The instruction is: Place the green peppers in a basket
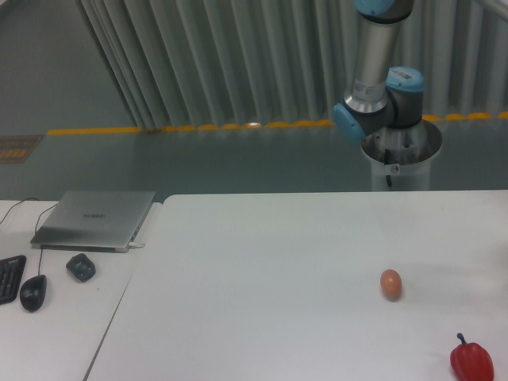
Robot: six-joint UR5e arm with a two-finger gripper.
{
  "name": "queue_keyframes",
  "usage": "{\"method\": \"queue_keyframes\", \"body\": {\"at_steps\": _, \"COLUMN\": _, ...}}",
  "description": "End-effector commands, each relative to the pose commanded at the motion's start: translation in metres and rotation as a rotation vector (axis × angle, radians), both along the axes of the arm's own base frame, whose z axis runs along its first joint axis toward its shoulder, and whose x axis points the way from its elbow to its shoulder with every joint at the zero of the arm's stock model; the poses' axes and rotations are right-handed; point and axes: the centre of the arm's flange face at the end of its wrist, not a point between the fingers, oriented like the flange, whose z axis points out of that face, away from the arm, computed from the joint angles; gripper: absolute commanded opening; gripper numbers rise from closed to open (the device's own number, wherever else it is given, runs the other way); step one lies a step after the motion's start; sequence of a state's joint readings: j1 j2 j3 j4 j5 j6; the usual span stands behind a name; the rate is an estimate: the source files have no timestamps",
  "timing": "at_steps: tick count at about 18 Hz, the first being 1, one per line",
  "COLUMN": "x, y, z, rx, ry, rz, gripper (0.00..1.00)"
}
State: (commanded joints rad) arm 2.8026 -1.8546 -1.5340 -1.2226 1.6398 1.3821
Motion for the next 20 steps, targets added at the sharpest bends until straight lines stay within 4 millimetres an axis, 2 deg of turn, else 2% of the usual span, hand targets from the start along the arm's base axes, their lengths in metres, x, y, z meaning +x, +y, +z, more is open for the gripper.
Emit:
{"method": "queue_keyframes", "body": {"at_steps": 7, "x": -0.003, "y": 0.000, "z": -0.003, "rx": 0.020, "ry": -0.004, "rz": 0.007, "gripper": 1.00}}
{"method": "queue_keyframes", "body": {"at_steps": 8, "x": -0.004, "y": -0.002, "z": -0.003, "rx": 0.022, "ry": -0.004, "rz": 0.012, "gripper": 1.00}}
{"method": "queue_keyframes", "body": {"at_steps": 11, "x": 0.002, "y": -0.009, "z": -0.021, "rx": 0.013, "ry": -0.008, "rz": 0.014, "gripper": 1.00}}
{"method": "queue_keyframes", "body": {"at_steps": 20, "x": -0.010, "y": -0.036, "z": -0.023, "rx": 0.029, "ry": 0.010, "rz": 0.079, "gripper": 1.00}}
